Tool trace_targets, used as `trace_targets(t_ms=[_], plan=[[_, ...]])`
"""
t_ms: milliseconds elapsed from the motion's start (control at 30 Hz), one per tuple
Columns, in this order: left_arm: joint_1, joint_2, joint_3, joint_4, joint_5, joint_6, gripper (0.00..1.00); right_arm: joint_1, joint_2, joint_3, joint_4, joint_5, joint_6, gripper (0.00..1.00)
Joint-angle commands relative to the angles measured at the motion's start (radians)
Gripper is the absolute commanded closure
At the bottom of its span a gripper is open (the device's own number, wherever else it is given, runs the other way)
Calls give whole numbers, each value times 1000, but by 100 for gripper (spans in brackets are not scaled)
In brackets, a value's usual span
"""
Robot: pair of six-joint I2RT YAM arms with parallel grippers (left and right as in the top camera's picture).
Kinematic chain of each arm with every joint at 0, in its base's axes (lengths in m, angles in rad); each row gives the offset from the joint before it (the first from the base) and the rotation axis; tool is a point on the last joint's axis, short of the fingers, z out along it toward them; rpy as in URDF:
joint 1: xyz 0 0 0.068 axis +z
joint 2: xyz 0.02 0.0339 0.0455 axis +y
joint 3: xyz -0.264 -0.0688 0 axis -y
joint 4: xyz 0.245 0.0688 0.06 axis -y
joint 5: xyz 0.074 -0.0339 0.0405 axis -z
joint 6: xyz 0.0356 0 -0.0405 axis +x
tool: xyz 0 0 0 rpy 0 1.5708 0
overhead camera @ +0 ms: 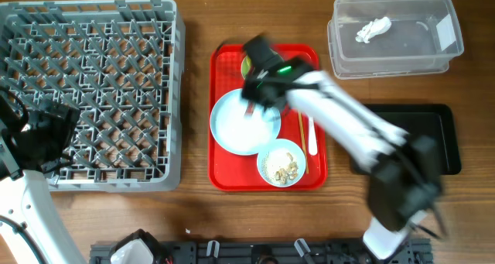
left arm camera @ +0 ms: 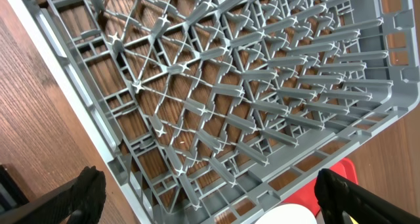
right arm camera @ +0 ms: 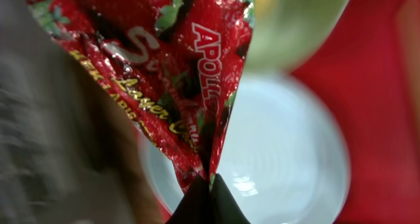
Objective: Sort waste into correct bins and load items into the dishwasher rack
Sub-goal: 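Move the wrapper with the right gripper and release it into the clear bin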
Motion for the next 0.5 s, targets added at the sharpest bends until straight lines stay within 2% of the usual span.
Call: trace_targets(t_ms=[0, 100, 167, 233, 300, 333, 367, 433, 467], plan=[[5, -5, 18, 2, -10, -13, 0, -193, -196, 43, 44, 41, -87, 96], [5, -5, 18, 2, -10, -13, 0, -366, -232, 43, 106, 129, -84, 96], [5, -5, 18, 2, -10, -13, 0, -501, -192, 33, 230, 225, -59, 96], [5, -5, 18, 2, -10, -13, 0, -573, -118, 31, 362, 232, -63, 80], [5, -5, 18, 2, -10, -13, 0, -607, -64, 31, 423, 232, -62, 77], [5, -5, 18, 2, -10, -13, 0, -630, -16, 31, 470, 231, -61, 72], [5, -5, 18, 2, -10, -13, 0, -647, 28, 31, 514, 226, -62, 49], [5, -5, 18, 2, -10, -13, 0, -671, 81, 31, 559, 180, -71, 17], [5, -5, 18, 2, -10, -13, 0, -684, 89, 31, 562, 133, -85, 7]])
